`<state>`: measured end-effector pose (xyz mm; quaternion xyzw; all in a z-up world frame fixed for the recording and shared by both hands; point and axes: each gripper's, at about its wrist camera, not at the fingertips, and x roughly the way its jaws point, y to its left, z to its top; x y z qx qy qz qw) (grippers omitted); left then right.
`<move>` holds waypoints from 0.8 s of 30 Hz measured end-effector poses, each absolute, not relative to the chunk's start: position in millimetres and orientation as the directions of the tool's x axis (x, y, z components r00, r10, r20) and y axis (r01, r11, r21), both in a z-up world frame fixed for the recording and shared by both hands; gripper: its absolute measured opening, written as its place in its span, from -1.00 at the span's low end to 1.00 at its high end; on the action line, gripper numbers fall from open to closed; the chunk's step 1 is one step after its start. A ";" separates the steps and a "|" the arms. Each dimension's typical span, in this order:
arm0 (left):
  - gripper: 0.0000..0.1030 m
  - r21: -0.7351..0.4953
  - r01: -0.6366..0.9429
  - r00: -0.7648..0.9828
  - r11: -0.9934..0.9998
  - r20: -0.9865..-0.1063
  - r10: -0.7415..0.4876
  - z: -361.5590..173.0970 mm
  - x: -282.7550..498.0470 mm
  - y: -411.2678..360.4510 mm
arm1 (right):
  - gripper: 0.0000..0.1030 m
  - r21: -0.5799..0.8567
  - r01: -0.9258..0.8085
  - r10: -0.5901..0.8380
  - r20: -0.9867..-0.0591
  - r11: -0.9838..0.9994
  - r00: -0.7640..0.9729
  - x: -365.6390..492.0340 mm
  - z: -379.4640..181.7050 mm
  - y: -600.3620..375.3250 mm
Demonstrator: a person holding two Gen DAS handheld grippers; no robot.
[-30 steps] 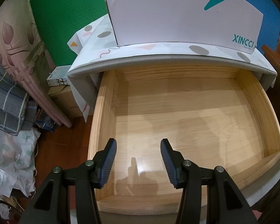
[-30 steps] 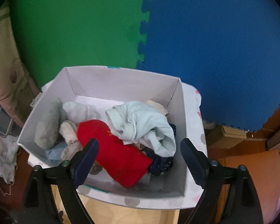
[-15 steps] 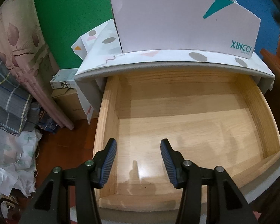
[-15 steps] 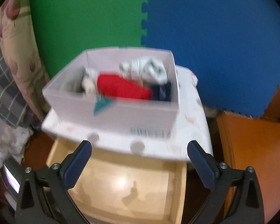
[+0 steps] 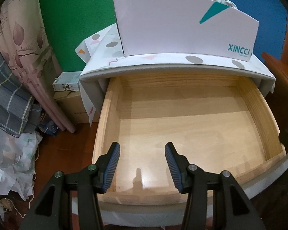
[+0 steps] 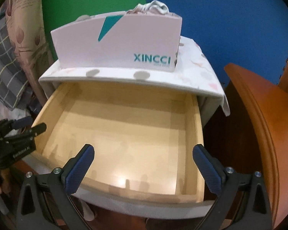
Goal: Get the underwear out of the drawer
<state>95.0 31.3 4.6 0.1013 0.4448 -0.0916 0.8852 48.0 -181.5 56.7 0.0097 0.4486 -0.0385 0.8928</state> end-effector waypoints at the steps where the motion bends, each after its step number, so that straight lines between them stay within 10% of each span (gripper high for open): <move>1: -0.03 0.100 0.253 0.589 0.962 -0.805 -0.071 4.6 93.9 30.6 | 0.97 -0.036 0.068 -0.070 -0.800 0.997 0.595 44.7 53.0 -179.0; 24: -0.03 0.120 0.286 0.600 0.951 -0.796 -0.080 1.1 83.4 18.4 | 0.97 -0.014 0.043 -0.037 -0.803 0.999 0.594 38.6 40.2 -176.0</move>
